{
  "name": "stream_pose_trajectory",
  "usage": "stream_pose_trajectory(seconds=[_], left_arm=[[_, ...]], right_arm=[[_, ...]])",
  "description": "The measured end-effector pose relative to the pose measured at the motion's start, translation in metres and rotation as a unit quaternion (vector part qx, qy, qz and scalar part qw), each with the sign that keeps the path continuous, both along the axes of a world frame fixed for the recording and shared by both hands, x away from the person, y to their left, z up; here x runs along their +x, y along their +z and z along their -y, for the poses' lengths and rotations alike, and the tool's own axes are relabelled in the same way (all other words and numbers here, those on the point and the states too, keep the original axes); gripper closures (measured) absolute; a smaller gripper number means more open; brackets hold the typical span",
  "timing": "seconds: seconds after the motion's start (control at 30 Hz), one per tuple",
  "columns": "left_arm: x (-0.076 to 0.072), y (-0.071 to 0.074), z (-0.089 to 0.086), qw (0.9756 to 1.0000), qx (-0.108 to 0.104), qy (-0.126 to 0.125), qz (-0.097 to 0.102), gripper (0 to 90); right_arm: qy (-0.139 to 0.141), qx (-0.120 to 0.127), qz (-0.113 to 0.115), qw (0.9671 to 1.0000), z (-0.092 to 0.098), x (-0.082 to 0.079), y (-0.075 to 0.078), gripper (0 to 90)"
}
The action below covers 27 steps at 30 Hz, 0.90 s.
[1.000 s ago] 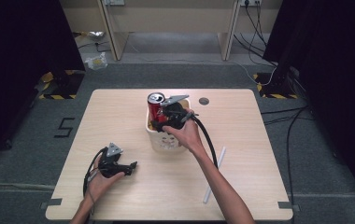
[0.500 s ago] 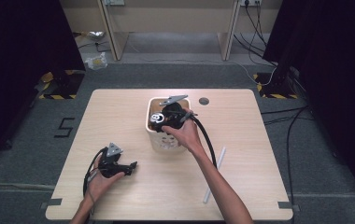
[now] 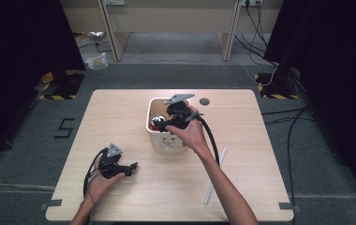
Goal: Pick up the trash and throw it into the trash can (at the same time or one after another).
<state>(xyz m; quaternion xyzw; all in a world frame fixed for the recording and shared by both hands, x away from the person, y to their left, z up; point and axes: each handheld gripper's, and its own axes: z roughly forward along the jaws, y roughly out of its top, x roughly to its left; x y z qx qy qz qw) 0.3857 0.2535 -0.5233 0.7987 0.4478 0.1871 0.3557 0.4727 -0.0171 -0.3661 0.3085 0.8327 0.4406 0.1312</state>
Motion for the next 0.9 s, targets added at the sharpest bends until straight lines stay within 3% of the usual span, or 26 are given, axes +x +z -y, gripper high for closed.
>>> stream_pose_trajectory(seconds=[0.43, 0.9], left_arm=[[0.0, 0.0, 0.0, 1.0, 0.0, 0.0, -0.001, 10.2], [0.0, 0.0, 0.0, 1.0, 0.0, 0.0, 0.0, 10.2]], right_arm=[[-0.03, 0.011, 0.043, 0.9986, 0.042, -0.021, 0.028, 24.7], [-0.059, 0.024, 0.047, 0.9969, 0.085, -0.033, 0.027, 25.3]])
